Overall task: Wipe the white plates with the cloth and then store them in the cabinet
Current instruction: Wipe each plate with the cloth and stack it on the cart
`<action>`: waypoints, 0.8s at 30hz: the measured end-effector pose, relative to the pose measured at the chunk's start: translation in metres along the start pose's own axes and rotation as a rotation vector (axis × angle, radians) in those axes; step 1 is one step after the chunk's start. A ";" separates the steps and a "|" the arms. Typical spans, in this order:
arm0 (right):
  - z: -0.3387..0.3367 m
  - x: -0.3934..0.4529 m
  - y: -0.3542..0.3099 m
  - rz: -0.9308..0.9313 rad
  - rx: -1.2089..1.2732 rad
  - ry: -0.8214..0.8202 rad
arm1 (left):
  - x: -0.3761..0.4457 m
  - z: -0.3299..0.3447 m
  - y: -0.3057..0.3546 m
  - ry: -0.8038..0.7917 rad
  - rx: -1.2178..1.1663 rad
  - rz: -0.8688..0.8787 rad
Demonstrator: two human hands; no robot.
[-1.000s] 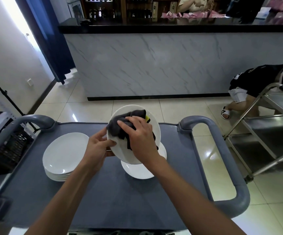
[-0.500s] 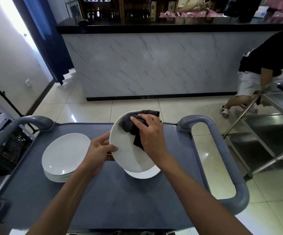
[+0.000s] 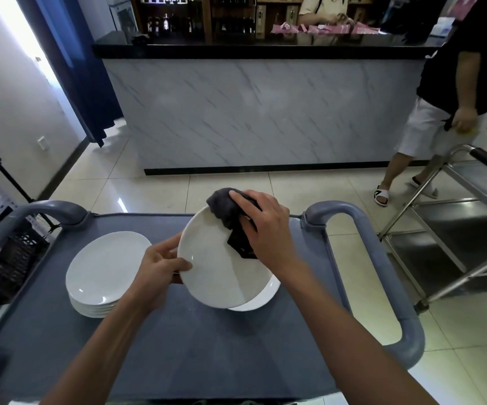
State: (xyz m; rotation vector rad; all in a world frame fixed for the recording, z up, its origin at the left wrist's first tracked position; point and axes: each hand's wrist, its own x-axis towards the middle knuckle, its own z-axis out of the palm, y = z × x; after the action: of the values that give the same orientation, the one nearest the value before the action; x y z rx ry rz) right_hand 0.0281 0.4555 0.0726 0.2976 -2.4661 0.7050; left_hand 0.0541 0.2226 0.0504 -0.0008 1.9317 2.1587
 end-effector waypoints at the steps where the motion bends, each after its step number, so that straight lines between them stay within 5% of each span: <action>1: -0.002 0.000 0.001 -0.005 0.008 -0.021 | 0.000 -0.001 0.000 0.001 -0.002 0.005; 12: -0.018 -0.006 0.015 0.038 0.222 -0.314 | -0.001 -0.021 -0.005 -0.103 0.077 0.073; 24: -0.014 -0.019 0.007 -0.002 0.314 -0.109 | 0.003 -0.018 -0.007 0.013 0.229 0.150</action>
State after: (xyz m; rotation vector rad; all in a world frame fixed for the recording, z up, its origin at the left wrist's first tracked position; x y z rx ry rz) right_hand 0.0472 0.4701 0.0684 0.4668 -2.4507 1.1037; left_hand 0.0492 0.2060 0.0411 0.1763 2.2405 2.0149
